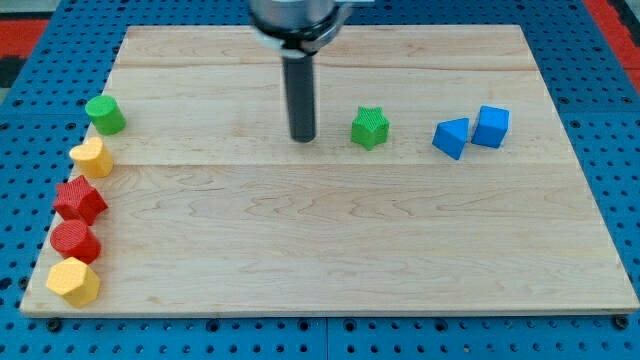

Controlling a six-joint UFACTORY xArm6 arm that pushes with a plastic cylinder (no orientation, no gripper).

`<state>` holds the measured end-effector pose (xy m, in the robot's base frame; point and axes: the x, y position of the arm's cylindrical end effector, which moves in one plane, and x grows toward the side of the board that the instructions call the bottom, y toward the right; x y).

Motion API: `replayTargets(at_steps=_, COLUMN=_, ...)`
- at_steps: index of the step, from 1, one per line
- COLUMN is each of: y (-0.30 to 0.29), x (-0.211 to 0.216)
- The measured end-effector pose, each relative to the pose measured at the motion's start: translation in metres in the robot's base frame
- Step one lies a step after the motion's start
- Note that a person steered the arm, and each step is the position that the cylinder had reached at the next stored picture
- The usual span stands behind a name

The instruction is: Move the green star towards the bottom right of the board

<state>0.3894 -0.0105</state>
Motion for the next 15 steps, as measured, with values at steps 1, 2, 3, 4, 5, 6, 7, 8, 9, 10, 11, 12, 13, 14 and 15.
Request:
replayTargets(at_steps=1, y=0.037, x=-0.002)
replayTargets(at_steps=2, y=0.035, x=0.0)
replayTargets(at_steps=3, y=0.031, x=0.024)
replayTargets(at_steps=4, y=0.073, x=0.04)
replayTargets(at_steps=5, y=0.114, x=0.028)
replayTargets(at_steps=6, y=0.105, x=0.024)
replayTargets(at_steps=7, y=0.099, x=0.024)
replayTargets(at_steps=8, y=0.094, x=0.024)
replayTargets(at_steps=9, y=0.088, x=0.019)
replayTargets(at_steps=10, y=0.078, x=0.011)
replayTargets(at_steps=11, y=0.066, x=0.007)
replayTargets(at_steps=12, y=0.057, x=0.001)
replayTargets(at_steps=13, y=0.054, x=-0.004)
replayTargets(at_steps=14, y=0.054, x=-0.006)
replayTargets(at_steps=15, y=0.054, x=-0.007)
